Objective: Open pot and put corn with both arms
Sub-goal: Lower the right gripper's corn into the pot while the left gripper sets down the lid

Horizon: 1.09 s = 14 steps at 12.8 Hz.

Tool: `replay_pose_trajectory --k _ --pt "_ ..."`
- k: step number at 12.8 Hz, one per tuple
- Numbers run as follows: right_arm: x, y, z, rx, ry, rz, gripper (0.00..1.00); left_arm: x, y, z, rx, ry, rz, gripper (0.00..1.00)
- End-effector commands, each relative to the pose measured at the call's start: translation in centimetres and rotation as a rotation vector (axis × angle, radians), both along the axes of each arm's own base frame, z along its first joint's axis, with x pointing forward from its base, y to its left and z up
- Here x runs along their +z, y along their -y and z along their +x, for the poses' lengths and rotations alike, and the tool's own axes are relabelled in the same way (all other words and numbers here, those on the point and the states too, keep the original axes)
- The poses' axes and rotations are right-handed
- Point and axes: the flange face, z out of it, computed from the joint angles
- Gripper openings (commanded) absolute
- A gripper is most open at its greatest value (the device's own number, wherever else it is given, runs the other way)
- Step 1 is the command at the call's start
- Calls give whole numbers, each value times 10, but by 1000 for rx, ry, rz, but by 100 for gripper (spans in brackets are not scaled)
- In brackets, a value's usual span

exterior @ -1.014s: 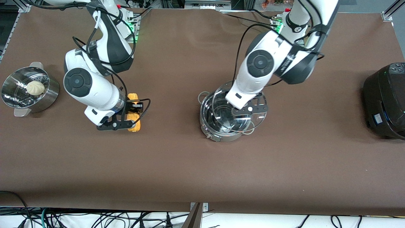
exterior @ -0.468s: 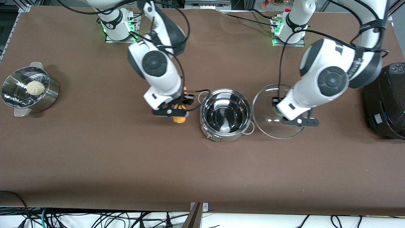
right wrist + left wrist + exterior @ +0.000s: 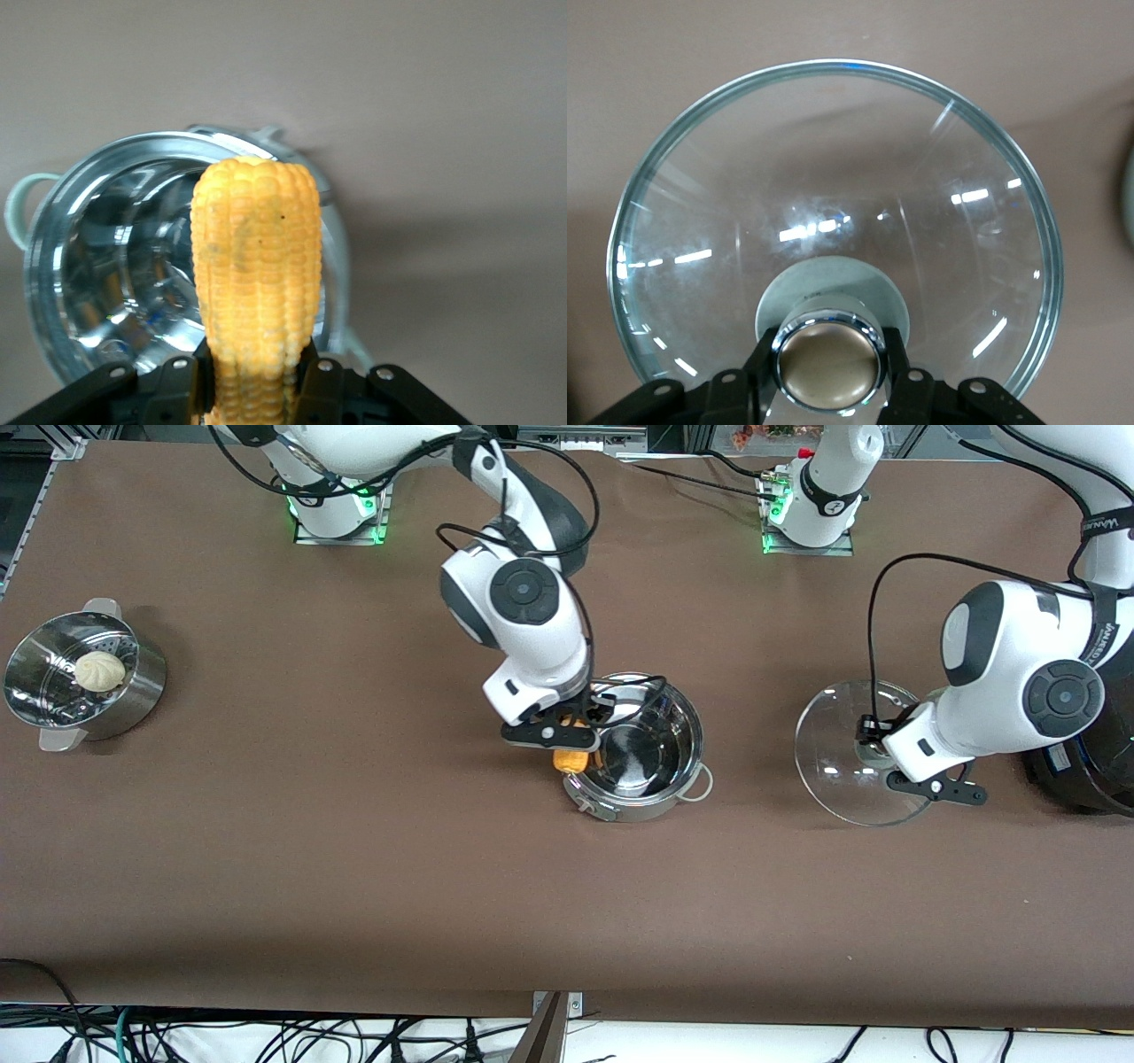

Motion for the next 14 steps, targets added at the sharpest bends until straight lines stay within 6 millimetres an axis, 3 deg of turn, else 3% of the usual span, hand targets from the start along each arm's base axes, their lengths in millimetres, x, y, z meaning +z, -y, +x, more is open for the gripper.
replay_pose_trajectory --k 1,4,8,10,11,12,13,14 --pt "-24 -38 -11 -70 55 39 0 -26 -34 -24 -61 54 -32 0" --pt "-56 -70 -29 -51 106 40 0 -72 -45 -50 -43 44 -30 0" --pt "-74 -73 -30 -43 105 19 0 -126 -49 -83 -25 30 -34 0" --pt "-75 -70 -28 -36 121 4 0 -134 -50 -86 -25 30 -33 0" --pt "-78 -68 -26 -27 136 -14 20 -137 -50 -86 -25 27 -32 0" --pt "-79 -68 -26 -17 140 -21 47 -142 -50 -86 -25 18 -31 2" --pt "-79 -67 -26 -8 148 -28 73 -144 -49 -86 -27 15 -31 59" --pt "-80 -67 -26 9 165 -43 100 -144 -49 -85 -28 15 -30 100"
